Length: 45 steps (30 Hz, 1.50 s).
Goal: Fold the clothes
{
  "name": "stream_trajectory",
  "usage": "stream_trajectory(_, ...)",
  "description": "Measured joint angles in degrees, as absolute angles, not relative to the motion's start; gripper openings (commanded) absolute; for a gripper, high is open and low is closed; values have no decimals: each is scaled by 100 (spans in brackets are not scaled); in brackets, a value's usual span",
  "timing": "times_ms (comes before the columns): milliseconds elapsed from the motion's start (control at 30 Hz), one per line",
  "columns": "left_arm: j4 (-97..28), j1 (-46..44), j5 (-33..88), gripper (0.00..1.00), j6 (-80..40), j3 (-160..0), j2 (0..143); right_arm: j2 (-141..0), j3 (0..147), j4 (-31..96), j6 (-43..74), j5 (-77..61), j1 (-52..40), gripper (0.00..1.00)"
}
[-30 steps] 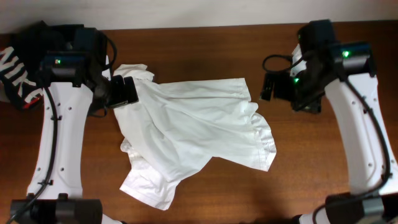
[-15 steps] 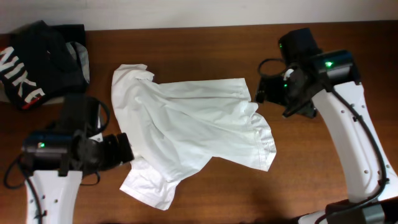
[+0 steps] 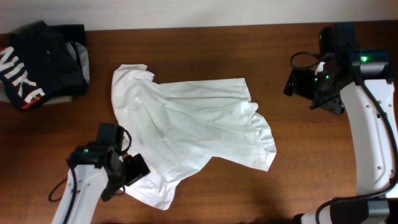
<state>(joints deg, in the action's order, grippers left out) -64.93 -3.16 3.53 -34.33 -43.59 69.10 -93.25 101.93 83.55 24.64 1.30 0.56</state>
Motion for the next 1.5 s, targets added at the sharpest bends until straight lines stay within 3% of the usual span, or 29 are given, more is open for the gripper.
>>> stream_trajectory(333, -5972, -211, 261, 89, -3607, -4333, 9155, -9325, 10191, 8202, 2327, 130, 56, 99)
stream_trajectory(400, -5883, -211, 281, 72, -3583, -4333, 9155, -9325, 10193, 8187, 2329, 132, 56, 99)
stream_trajectory(500, -5546, -213, 408, 55, -3420, -4340, 9153, -9323, 10125, 8226, 2316, 130, 56, 99)
stream_trajectory(533, -5478, -213, 475, 40, -3363, -4346, 9179, -9317, 9953, 8248, 2311, 130, 56, 99)
stream_trajectory(667, -5398, -211, 821, 15, -3297, -4477, 9402, -9299, 9070, 8040, 2311, 67, 56, 99)
stream_trajectory(833, -5382, -211, 884, 11, -3304, -4501, 9428, -9288, 7747, 7791, 2305, -198, 56, 99)
stream_trajectory(900, -5382, -211, 886, 1, -3304, -4506, 9430, -9290, 7212, 7771, 2290, -338, 56, 99)
stream_trajectory(1000, -5378, -211, 893, 1, -3319, -4521, 9441, -9286, 6661, 7509, 2143, -766, 12, 99)
stream_trajectory(1100, -5380, -211, 893, 1, -3321, -4523, 9441, -9273, 6020, 6873, 2062, -1186, -274, 81)
stream_trajectory(1333, -5389, -211, 895, 1, -3321, -4532, 9452, -9268, 4727, 5583, 2338, -1658, -729, 79)
stream_trajectory(1467, -5389, -211, 895, 1, -3319, -4532, 9452, -9249, 4445, 5181, 2508, -1693, -729, 57)
stream_trajectory(1500, -5389, -211, 895, 1, -3321, -4532, 9452, -9233, 4445, 5048, 2532, -1732, -729, 37)
